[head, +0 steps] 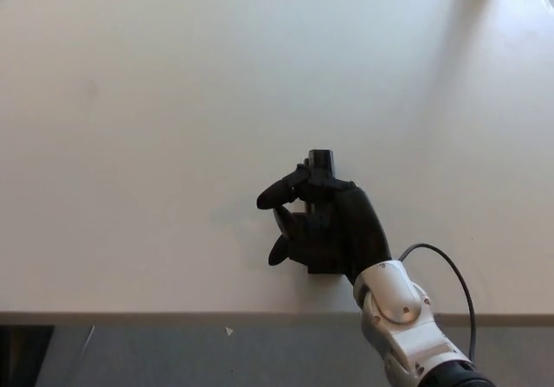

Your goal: The robot uses its right hand to press on the stapler that is in the middle of the desk

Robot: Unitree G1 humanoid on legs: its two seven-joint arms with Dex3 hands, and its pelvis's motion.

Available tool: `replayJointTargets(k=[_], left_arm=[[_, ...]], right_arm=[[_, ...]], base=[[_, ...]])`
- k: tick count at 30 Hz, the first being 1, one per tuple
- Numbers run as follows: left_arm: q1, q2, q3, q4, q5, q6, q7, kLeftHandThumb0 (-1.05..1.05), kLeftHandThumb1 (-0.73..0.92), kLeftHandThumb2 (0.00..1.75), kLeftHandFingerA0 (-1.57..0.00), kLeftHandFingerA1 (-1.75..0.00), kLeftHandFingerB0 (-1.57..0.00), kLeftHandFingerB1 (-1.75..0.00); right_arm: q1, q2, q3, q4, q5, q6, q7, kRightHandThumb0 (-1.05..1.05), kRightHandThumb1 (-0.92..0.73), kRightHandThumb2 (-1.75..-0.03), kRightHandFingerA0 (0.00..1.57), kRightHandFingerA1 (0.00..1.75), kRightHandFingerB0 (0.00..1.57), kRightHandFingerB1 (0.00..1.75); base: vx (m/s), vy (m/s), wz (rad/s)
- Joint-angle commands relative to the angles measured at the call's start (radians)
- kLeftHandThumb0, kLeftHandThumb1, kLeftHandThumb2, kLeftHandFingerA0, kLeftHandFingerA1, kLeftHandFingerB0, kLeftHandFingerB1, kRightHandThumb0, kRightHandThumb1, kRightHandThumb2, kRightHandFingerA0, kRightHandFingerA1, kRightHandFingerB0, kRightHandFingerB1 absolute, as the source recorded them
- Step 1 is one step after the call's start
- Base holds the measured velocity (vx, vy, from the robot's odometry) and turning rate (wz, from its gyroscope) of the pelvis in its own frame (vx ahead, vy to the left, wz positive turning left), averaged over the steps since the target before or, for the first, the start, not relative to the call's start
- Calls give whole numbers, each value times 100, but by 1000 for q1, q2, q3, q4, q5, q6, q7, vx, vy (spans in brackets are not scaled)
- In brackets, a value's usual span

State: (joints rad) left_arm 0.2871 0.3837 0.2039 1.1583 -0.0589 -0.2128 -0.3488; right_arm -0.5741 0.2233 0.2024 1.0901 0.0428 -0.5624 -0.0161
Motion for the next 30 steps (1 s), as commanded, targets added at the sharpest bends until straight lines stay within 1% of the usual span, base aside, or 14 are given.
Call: replayJointTargets(k=[1, 2, 3, 4, 5, 10, 11, 12, 25, 26, 27, 28, 29, 30], left_arm=[[61, -5, -13, -17, 13, -104, -11, -46, 92, 96, -2, -25, -1, -19], [47, 48, -168, -5, 201, -189, 97, -17, 92, 136, -5, -32, 0, -21], [28, 69, -218, 22, 264, -249, 131, -34, 92, 80, -4, -23, -6, -26], [15, -3, 8, 31, -14, -160, -27, -34, 92, 80, -4, -23, -6, -26], [11, 9, -47, 32, 43, -205, 1, -41, 91, 103, 0, -37, 0, -32], [-38, 15, -54, 27, 50, -206, 12, -41, 91, 103, 0, -37, 0, -32], [-41, 13, -47, 11, 37, -188, 3, -38, 92, 93, -3, -30, -1, -26], [-45, 14, -45, 7, 32, -196, -7, -41, 92, 99, -2, -32, -2, -27], [-313, 38, -24, -12, 9, -128, -5, -41, 92, 99, -2, -32, -2, -27], [-339, 50, -53, -51, 52, 36, 90, -58, 82, 105, -5, -37, -5, -34], [-353, 55, -65, -67, 71, 107, 130, -58, 82, 105, -5, -37, -5, -34], [-349, 53, -50, -65, 44, 33, 71, -37, 92, 99, 0, -27, 0, -21], [-335, 51, -28, -64, 5, -80, -17, -37, 92, 99, 0, -27, 0, -21], [-359, 43, -8, -41, -14, -45, -2, -48, 92, 94, -4, -27, -1, -21]], right_arm=[[451, 71, 77, 212, -102, 218, -31, -15, -78, -67, 121, 112, 74, 116], [448, 58, 18, 230, -49, 249, -22, -14, -71, -76, 123, 110, 80, 109], [453, 40, -70, 259, 29, 296, -11, -11, -73, -73, 123, 113, 80, 109], [448, 40, -74, 259, 31, 298, -12, -11, -73, -73, 123, 113, 80, 109], [427, 38, -79, 257, 31, 306, -16, -12, -76, -71, 120, 111, 77, 96], [365, 36, -98, 253, 29, 317, -16, -12, -76, -71, 120, 111, 77, 96], [336, 32, -107, 238, 35, 293, -4, -13, -75, -71, 121, 116, 79, 113], [316, 28, -107, 232, 32, 284, 0, -15, -74, -75, 121, 113, 80, 112], [8, -2, -179, 216, 62, 352, 3, -15, -74, -75, 121, 113, 80, 112], [-61, -40, -189, -141, 144, 299, 79, -14, -70, -82, 129, 115, 84, 110], [-93, -57, -196, -294, 178, 277, 112, -14, -70, -82, 129, 115, 84, 110], [-94, -61, -198, -327, 184, 278, 120, -14, -72, -82, 128, 116, 81, 109], [-87, -65, -198, -379, 193, 279, 131, -14, -72, -82, 128, 116, 81, 109], [-77, -77, -195, -459, 196, 311, 125, -16, -76, -76, 130, 115, 82, 110]], base=[[0, 0, 0], [0, 0, 0], [0, 0, 0], [0, 0, 0], [0, 0, 0], [0, 0, 0], [0, 0, 0], [0, 0, 0], [0, 0, 0], [0, 0, 0], [0, 0, 0], [0, 0, 0], [0, 0, 0], [0, 0, 0]])
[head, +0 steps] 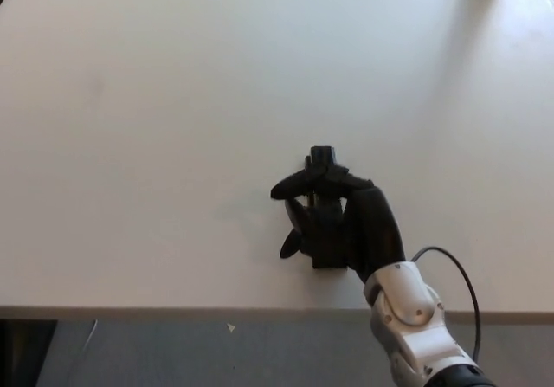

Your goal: The robot uses its right hand to press on the stapler that is in the middle of the desk

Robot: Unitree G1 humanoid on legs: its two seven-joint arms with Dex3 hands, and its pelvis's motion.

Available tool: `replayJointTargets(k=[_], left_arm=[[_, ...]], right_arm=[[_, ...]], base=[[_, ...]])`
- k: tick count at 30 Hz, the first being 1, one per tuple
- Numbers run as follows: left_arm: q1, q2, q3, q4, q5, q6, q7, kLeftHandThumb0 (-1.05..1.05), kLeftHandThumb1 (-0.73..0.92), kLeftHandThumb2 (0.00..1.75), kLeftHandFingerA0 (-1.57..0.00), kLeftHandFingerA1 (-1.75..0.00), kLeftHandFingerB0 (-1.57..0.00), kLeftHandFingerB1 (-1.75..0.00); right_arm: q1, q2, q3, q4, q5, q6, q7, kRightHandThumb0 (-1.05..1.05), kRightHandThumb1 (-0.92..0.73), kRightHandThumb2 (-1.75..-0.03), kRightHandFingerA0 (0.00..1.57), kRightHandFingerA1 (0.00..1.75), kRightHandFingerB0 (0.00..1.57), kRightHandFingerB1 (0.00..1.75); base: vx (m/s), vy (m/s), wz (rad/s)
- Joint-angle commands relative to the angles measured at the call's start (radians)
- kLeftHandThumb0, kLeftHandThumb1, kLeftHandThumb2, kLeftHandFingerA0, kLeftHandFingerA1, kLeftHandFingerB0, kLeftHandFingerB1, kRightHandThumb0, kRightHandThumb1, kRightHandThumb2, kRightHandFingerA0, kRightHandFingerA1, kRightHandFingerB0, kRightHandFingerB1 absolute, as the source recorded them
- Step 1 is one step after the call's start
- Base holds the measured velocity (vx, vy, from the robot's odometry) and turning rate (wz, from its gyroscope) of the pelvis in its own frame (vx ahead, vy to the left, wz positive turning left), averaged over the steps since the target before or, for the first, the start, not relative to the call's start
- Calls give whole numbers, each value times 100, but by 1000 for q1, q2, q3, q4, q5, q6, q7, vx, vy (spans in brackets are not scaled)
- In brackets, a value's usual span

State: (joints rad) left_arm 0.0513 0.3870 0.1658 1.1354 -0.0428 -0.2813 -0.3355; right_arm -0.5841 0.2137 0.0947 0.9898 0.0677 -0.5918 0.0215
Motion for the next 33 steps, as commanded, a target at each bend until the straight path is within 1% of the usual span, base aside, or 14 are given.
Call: replayJointTargets(k=[1, 4, 7, 8, 12, 13, 15, 16, 20, 24, 27, 28, 32, 33], left_arm=[[-146, 35, 39, -3, -38, 39, -4, -47, 92, 96, -1, -24, -1, -20], [-165, 34, 43, 1, -39, 45, -3, -48, 92, 95, -2, -26, -1, -21], [-183, 38, 43, 3, -37, 43, -9, -45, 92, 98, 0, -24, 0, -21], [-189, 38, 42, -1, -36, 45, -4, -44, 92, 96, -1, -28, -1, -22], [-217, 36, 52, 18, -43, 51, 3, -46, 92, 96, -1, -26, -1, -22], [-221, 37, 54, 18, -45, 54, 3, -46, 92, 95, -1, -26, -1, -22], [-228, 40, 55, 16, -46, 58, 4, -46, 92, 94, -2, -27, -2, -22], [-231, 40, 55, 17, -46, 61, 7, -47, 92, 93, -2, -27, -2, -23], [-251, 45, 53, 20, -39, 53, 8, -45, 92, 96, -1, -26, -1, -22], [-266, 50, 62, 24, -46, 53, -3, -45, 92, 96, 0, -24, 0, -22], [-285, 55, 63, 30, -43, 59, -6, -45, 92, 97, 0, -22, 0, -21], [-288, 58, 60, 31, -38, 56, -7, -45, 92, 98, 0, -23, 0, -21], [-291, 59, 65, 35, -38, 55, -6, -46, 92, 96, 0, -25, 0, -23], [-292, 57, 66, 34, -40, 58, -5, -46, 92, 96, 0, -25, 0, -22]], right_arm=[[-52, -95, -84, -479, 174, 341, 87, -15, -80, -71, 129, 113, 81, 106], [-34, -146, -84, -653, 182, 379, 96, -15, -79, -74, 127, 116, 83, 98], [-46, -222, -116, -836, 240, 460, 109, -16, -79, -74, 127, 119, 79, 115], [-47, -254, -131, -899, 262, 485, 112, -16, -79, -78, 125, 118, 78, 110], [-42, -369, -202, -1122, 334, 635, 60, -10, -76, -89, 120, 137, 71, 127], [-41, -387, -215, -1132, 342, 640, 61, -6, -80, -89, 118, 141, 69, 128], [-31, -454, -276, -1126, 401, 640, 86, -4, -83, -86, 119, 133, 70, 122], [-24, -486, -304, -1103, 416, 633, 109, -2, -83, -85, 116, 140, 72, 122], [8, -608, -426, -991, 460, 615, 185, 2, -83, -80, 113, 145, 72, 120], [96, -719, -568, -946, 469, 622, 191, 3, -70, -96, 115, 138, 74, 123], [139, -776, -664, -898, 508, 642, 208, 2, -66, -103, 120, 123, 83, 118], [165, -800, -704, -885, 497, 647, 195, 4, -62, -108, 121, 126, 86, 119], [260, -861, -862, -842, 522, 709, 155, 6, -66, -108, 122, 130, 82, 118], [277, -876, -893, -826, 538, 732, 158, 4, -68, -102, 125, 120, 85, 119]], base=[[0, 0, 0], [0, 0, 0], [0, 0, 0], [0, 0, 0], [0, 0, 0], [0, 0, 0], [0, 0, 0], [0, 0, 0], [0, 0, 0], [0, 0, 0], [0, 0, 0], [0, 0, 0], [0, 0, 0], [0, 0, 0]])
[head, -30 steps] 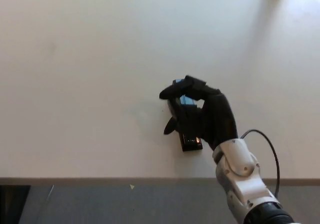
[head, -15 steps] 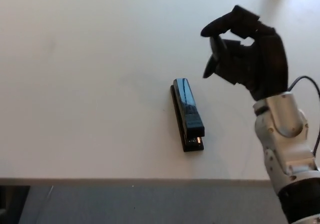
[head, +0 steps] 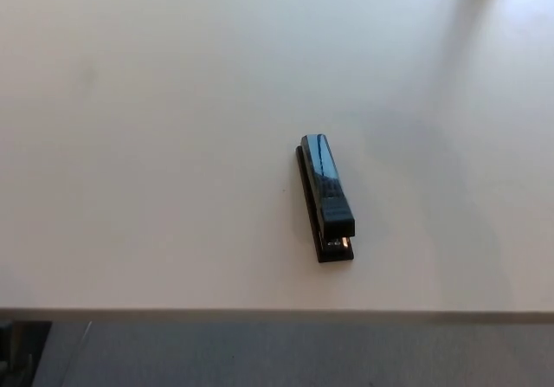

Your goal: The robot uses its right hand to press on the stapler that is in the middle of the desk

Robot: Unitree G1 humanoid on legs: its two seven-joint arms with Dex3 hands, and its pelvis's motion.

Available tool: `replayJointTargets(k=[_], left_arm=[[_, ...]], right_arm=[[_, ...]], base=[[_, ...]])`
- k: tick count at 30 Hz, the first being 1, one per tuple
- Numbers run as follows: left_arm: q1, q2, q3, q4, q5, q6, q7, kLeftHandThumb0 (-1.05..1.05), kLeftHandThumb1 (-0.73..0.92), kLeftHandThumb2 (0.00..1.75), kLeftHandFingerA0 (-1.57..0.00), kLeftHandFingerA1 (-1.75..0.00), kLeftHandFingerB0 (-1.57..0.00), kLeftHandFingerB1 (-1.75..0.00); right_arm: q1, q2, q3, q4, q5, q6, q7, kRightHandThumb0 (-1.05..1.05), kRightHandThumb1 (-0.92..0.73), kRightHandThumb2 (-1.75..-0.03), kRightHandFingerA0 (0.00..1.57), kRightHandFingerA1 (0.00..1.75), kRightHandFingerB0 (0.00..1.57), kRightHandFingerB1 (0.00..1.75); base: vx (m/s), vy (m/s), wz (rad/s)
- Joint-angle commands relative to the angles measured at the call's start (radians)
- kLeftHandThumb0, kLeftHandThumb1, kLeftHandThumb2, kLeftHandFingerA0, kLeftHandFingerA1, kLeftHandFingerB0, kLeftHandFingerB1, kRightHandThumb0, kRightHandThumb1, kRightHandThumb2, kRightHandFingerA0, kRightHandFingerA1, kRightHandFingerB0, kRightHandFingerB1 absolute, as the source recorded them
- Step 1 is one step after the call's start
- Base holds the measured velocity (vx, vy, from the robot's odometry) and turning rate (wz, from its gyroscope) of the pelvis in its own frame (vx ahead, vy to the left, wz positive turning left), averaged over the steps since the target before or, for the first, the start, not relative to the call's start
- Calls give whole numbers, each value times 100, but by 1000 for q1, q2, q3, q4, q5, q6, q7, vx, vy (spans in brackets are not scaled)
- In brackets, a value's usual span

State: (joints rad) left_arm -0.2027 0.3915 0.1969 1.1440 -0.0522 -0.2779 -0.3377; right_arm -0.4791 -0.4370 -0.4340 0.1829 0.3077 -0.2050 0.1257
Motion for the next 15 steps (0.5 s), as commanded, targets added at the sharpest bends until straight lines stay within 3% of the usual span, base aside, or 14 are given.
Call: replayJointTargets(k=[1, 4, 6, 7, 11, 13, 14, 15], left_arm=[[-39, 52, 37, 26, -32, 59, -6, -46, 92, 97, 0, -24, 0, -22], [-36, 53, 41, 28, -33, 43, -15, -44, 92, 97, 0, -26, 0, -23], [-37, 53, 42, 28, -32, 53, -11, -45, 92, 97, 0, -23, 0, -22], [-36, 54, 40, 30, -28, 52, -10, -45, 92, 97, 0, -24, 0, -22], [-27, 54, 36, 29, -21, 51, -6, -46, 92, 94, -1, -27, -1, -24], [-20, 52, 35, 27, -19, 52, -1, -46, 92, 93, -2, -28, -2, -25], [-15, 51, 34, 26, -18, 49, -1, -37, 92, 90, -5, -29, -3, -27], [-13, 50, 36, 27, -21, 48, -5, -45, 92, 94, -1, -29, -1, -24]], right_arm=[[203, -239, -400, 6, 269, 347, 28, 3, -68, -98, 123, 121, 84, 117], [265, -255, -477, 149, 270, 275, 86, 0, -68, -95, 116, 139, 83, 115], [309, -264, -498, 208, 242, 270, 81, -4, -66, -92, 115, 136, 86, 111], [343, -266, -501, 239, 217, 262, 83, -7, -64, -94, 119, 125, 83, 114], [393, -259, -495, 448, 169, 132, 134, -9, -70, -80, 123, 129, 75, 119], [410, -249, -494, 541, 166, 110, 151, -7, -70, -83, 120, 135, 74, 120], [420, -242, -487, 610, 155, 91, 156, -9, -69, -87, 120, 135, 75, 117], [426, -231, -477, 660, 141, 83, 141, -6, -66, -86, 119, 134, 79, 121]], base=[[0, 0, 0], [0, 0, 0], [0, 0, 0], [0, 0, 0], [0, 0, 0], [0, 0, 0], [0, 0, 0], [0, 0, 0]])
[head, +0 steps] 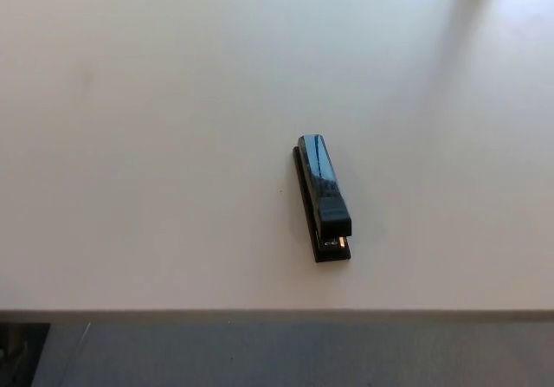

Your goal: The robot uses its right hand to press on the stapler that is in the middle of the desk

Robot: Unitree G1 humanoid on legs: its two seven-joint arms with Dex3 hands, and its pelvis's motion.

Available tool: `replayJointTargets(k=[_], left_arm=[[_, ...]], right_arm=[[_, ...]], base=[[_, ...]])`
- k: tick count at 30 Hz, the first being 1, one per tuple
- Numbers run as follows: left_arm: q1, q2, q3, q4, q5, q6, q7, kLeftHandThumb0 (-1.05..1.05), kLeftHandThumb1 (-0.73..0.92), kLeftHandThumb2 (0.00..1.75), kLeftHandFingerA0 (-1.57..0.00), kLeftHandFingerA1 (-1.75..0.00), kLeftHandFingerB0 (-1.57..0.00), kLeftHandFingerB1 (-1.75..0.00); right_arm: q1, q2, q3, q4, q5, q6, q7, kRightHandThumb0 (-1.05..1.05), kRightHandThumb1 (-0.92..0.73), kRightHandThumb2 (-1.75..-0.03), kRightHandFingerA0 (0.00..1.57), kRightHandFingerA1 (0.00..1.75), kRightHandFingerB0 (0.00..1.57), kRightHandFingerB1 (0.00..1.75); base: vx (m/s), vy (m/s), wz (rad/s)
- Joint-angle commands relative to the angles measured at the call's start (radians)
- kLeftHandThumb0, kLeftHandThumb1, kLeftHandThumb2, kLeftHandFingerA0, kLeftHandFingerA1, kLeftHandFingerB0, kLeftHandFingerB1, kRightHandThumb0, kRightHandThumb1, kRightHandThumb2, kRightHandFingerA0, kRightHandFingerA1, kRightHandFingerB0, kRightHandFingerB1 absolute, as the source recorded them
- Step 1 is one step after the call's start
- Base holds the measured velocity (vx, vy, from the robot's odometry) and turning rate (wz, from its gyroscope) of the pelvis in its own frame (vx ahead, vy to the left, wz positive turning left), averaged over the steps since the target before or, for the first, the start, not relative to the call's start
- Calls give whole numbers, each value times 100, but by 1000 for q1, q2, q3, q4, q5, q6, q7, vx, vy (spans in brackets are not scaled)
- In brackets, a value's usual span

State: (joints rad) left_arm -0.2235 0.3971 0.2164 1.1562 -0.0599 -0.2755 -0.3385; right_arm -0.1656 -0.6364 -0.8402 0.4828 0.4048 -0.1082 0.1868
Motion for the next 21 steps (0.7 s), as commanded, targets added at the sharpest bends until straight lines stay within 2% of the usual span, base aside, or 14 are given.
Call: replayJointTargets(k=[1, 3, 6, 7, 9, 10, 11, 13, 15, 17, 18, 19, 20, 21], left_arm=[[7, 44, 19, 16, -17, 46, -7, -45, 92, 94, -1, -29, -1, -24], [15, 42, 18, 13, -17, 47, -10, -45, 92, 95, -1, -26, -1, -24], [24, 47, 10, 13, -8, 40, -11, -44, 92, 97, 0, -25, 0, -23], [26, 50, 14, 13, -11, 43, -12, -45, 92, 96, -1, -25, -1, -24], [25, 46, 14, 13, -12, 51, -8, -45, 92, 96, 0, -23, 0, -23], [25, 47, 11, 14, -9, 48, -9, -44, 92, 97, 0, -23, 0, -23], [26, 48, 9, 11, -6, 48, -7, -43, 92, 97, 0, -25, 0, -23], [21, 44, 6, 12, -4, 49, -4, -43, 92, 97, 0, -25, 0, -23], [32, 49, 8, 16, -4, 39, -5, -43, 92, 97, 0, -28, 0, -25], [35, 48, 11, 19, -7, 40, -9, -44, 92, 96, -1, -26, -1, -24], [35, 47, 12, 19, -9, 39, -12, -44, 92, 96, -1, -26, -1, -24], [33, 47, 12, 20, -10, 40, -13, -44, 92, 96, -1, -26, -1, -24], [36, 45, 15, 19, -14, 31, -20, -44, 92, 95, -1, -28, -1, -26], [36, 45, 10, 21, -8, 39, -16, -46, 92, 94, -2, -29, -2, -24]], right_arm=[[111, -25, -66, 395, 41, -25, 79, -6, -66, -86, 119, 134, 79, 121], [124, 0, -37, 504, 13, -57, 65, -9, -70, -78, 121, 135, 77, 125], [129, 20, 34, 610, -56, -70, -5, -12, -66, -79, 121, 130, 81, 123], [135, 42, 54, 646, -67, -66, -14, -10, -70, -85, 114, 140, 76, 124], [140, 73, 67, 700, -64, -56, -16, -9, -69, -84, 113, 138, 76, 125], [134, 88, 68, 718, -54, -30, -31, -12, -72, -74, 113, 134, 74, 119], [133, 101, 76, 728, -58, -29, -35, -6, -65, -82, 114, 136, 81, 124], [125, 105, 94, 752, -61, -14, -34, -8, -68, -79, 108, 143, 76, 125], [122, 129, 161, 782, -111, 6, -45, -5, -66, -91, 106, 145, 80, 128], [118, 139, 227, 798, -150, 45, -26, -15, -78, -67, 101, 135, 66, 97], [113, 143, 254, 804, -160, 61, -19, -17, -80, -63, 103, 125, 64, 89], [107, 146, 275, 810, -168, 73, -14, -17, -80, -63, 103, 125, 64, 89], [99, 151, 324, 815, -193, 83, -11, -17, -80, -65, 108, 105, 61, 57], [81, 167, 375, 822, -220, 101, -10, -23, -78, -63, 104, 82, 55, 47]], base=[[0, 0, 0], [0, 0, 0], [0, 0, 0], [0, 0, 0], [0, 0, 0], [0, 0, 0], [0, 0, 0], [0, 0, 0], [0, 0, 0], [0, 0, 0], [0, 0, 0], [0, 0, 0], [0, 0, 0], [0, 0, 0]])
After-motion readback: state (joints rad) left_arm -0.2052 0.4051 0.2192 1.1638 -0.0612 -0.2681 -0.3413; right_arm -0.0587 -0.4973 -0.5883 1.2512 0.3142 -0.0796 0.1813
